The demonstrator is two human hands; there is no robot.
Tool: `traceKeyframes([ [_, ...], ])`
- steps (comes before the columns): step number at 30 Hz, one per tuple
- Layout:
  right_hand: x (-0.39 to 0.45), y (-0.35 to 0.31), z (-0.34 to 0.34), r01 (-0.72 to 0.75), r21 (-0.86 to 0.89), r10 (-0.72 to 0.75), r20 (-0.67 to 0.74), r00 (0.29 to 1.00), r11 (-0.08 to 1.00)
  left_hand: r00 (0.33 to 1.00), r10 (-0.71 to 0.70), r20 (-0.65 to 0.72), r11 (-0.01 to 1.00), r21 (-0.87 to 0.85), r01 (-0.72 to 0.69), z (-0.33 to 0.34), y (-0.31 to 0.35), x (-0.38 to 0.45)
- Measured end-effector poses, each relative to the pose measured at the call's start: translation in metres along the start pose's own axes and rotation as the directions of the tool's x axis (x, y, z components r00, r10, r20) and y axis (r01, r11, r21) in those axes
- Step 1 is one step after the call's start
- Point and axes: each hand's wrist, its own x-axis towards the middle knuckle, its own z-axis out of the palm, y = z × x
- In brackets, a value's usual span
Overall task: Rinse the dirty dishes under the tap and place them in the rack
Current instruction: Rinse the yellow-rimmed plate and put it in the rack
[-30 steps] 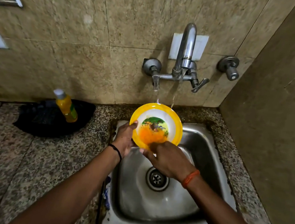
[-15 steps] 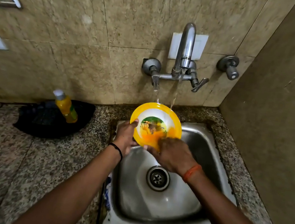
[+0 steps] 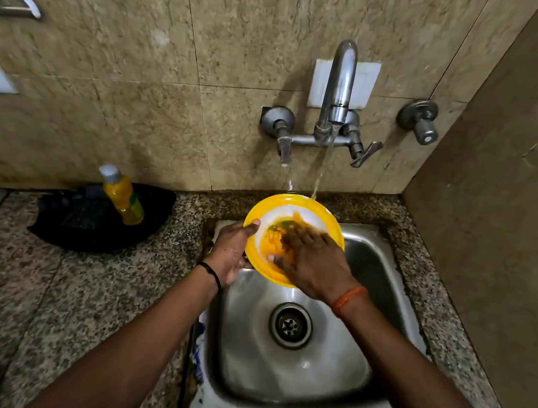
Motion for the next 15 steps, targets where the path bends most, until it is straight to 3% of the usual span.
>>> traceKeyframes([
  [3, -0.022, -0.014, -0.006, -0.032, 0.033, 0.033, -0.033, 0.999, 0.999, 0.998, 0.002, -0.056, 1.0, -0.027, -0.004, -0.003, 0.004, 0.004],
  [6, -0.031, -0.015, -0.003, 0.086, 0.066, -0.087, 0.004, 0.996, 0.994, 0.994, -0.002, -0.11, 1.0, -0.022, 0.0, -0.005, 0.006, 0.006],
  [9, -0.026, -0.009, 0.012, 0.211, 0.053, -0.197, -0.195, 0.961, 0.976, 0.995, -0.036, -0.098, 0.997, -0.066, 0.03, -0.004, 0.011, 0.004],
  [12, -0.02, 0.005, 0.01, 0.276, 0.139, -0.197, -0.415, 0.888, 0.951, 0.997, -0.068, -0.024, 0.993, -0.103, 0.065, 0.0, 0.019, 0.001],
  [15, -0.017, 0.017, 0.002, 0.239, 0.329, -0.084, -0.423, 0.902, 0.914, 0.995, -0.087, 0.051, 0.996, -0.014, 0.088, 0.007, 0.024, 0.002],
])
